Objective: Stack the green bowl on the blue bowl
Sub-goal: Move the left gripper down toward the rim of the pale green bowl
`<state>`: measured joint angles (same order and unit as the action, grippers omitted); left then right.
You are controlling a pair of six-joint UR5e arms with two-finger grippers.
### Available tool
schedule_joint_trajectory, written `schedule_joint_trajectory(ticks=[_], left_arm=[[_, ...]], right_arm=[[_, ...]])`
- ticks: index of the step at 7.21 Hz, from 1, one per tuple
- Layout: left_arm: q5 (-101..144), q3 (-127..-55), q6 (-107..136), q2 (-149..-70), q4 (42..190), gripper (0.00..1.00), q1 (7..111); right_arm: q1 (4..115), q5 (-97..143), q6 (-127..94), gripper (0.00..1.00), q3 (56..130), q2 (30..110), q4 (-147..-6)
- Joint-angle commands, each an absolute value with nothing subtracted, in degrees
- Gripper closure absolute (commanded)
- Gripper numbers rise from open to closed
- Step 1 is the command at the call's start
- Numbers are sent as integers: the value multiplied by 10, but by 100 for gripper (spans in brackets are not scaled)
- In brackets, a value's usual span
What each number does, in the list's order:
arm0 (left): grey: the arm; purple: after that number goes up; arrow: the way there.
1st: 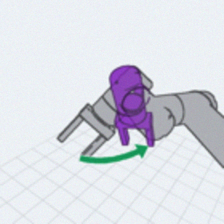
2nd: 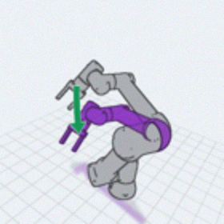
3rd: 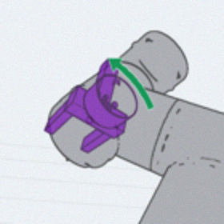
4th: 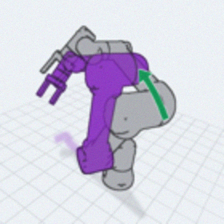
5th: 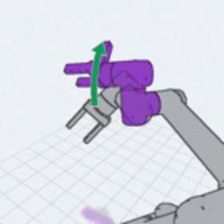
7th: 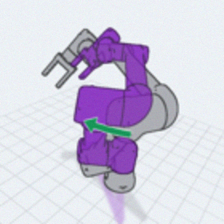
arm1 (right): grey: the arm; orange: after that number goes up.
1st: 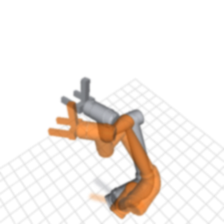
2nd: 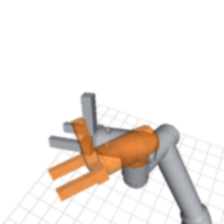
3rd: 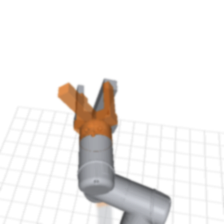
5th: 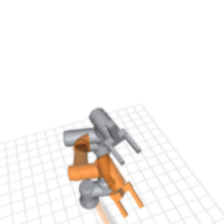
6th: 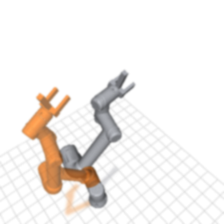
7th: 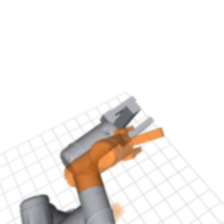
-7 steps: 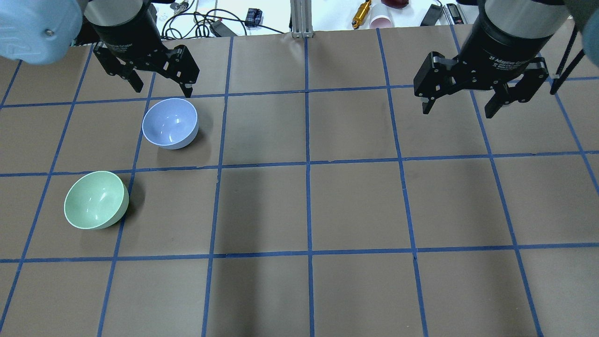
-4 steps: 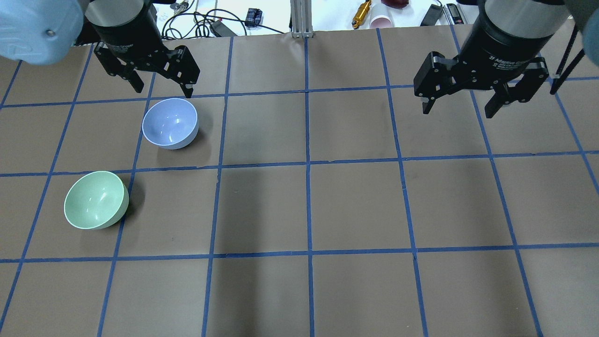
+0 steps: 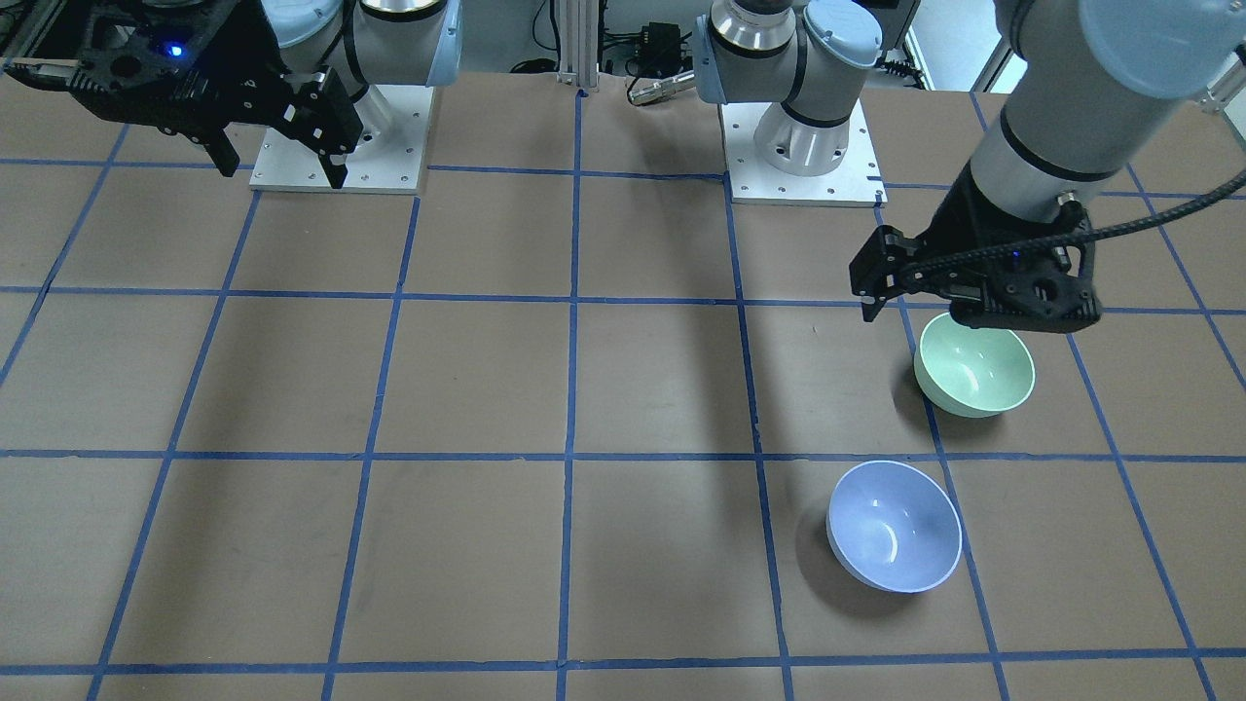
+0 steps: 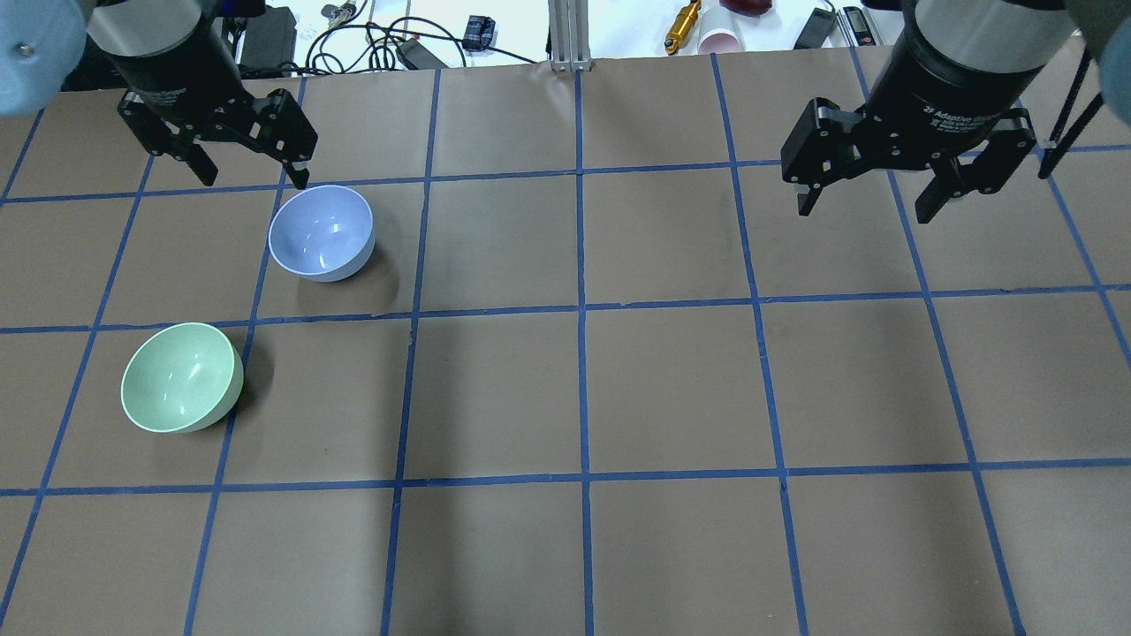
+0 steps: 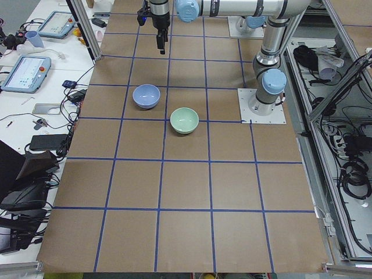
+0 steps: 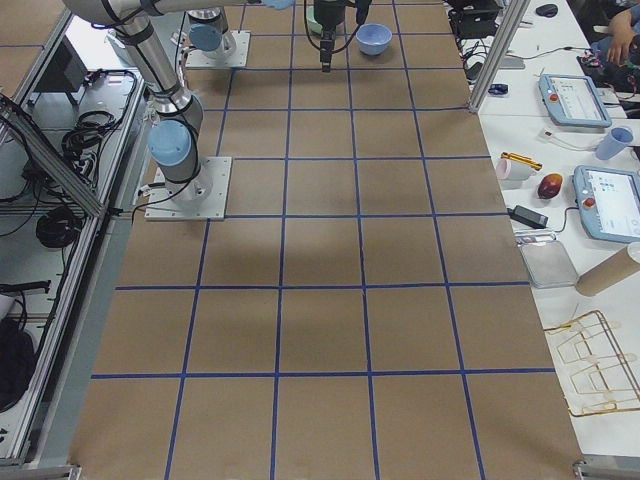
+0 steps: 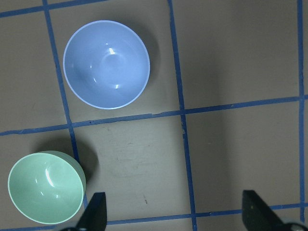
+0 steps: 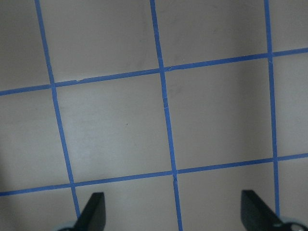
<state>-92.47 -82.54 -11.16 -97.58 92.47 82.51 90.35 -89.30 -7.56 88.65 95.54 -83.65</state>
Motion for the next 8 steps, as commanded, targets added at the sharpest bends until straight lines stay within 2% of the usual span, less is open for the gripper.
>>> schedule_joint_trajectory(ticks=[1,3,6,8], left_arm=[[-924,-849,-203,-976,925,0,726],[-900,-894,-280,-982,905,0,667],[-903,-989,-351,-998,772,0,607],[-899,-1036,-405,-997,744,0,551]], right_arm=[[904,-893,-76,0,886,955,-837],[904,-893,-76,0,886,955,-836],[904,-893,-76,0,886,955,-836],[904,-893,-76,0,886,955,-836]])
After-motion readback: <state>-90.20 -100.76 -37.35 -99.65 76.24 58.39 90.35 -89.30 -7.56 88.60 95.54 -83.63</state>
